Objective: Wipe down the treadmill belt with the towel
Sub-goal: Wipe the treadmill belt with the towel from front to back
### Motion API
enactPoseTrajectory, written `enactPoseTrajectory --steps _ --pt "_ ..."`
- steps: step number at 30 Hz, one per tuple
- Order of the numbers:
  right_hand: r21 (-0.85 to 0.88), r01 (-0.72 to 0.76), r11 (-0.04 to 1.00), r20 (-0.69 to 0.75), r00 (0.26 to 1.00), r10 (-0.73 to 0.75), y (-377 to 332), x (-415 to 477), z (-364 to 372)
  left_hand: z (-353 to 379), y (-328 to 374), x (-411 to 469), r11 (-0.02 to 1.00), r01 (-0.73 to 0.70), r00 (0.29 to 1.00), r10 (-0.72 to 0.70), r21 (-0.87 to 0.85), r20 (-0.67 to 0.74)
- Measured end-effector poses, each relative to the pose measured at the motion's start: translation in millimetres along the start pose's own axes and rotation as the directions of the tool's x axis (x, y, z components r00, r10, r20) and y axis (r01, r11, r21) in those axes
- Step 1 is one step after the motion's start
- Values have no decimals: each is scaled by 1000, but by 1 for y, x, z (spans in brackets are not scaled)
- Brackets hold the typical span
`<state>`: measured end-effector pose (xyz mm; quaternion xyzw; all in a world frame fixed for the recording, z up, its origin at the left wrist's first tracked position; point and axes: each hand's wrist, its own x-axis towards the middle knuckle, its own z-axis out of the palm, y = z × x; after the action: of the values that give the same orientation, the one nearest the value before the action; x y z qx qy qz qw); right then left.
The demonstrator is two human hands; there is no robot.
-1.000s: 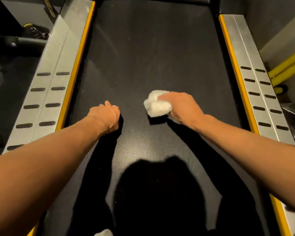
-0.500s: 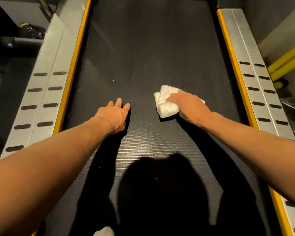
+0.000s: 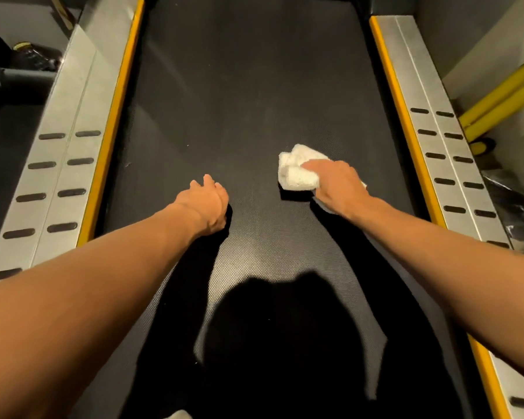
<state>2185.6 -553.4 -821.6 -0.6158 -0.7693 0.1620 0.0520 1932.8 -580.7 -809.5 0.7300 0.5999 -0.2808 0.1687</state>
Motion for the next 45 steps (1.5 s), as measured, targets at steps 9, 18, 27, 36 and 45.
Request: enactPoseTrajectory --steps 9,18,27,36,45 --pt "173 362 916 30 928 -372 -29 -63 16 -1 6 -1 1000 6 1000 -6 -12 1" --pt "-69 125 990 117 986 -117 0 -65 5 -4 33 5 995 -95 994 96 15 -56" --pt "136 -12 991 -97 995 25 41 -39 -15 -8 50 18 985 -171 981 171 6 -93" --pt "184 147 972 64 985 -161 17 -108 30 -8 52 11 986 -165 983 167 29 -80" --pt "146 1 989 -105 994 15 56 -54 4 -12 64 6 986 -160 983 164 57 -79"
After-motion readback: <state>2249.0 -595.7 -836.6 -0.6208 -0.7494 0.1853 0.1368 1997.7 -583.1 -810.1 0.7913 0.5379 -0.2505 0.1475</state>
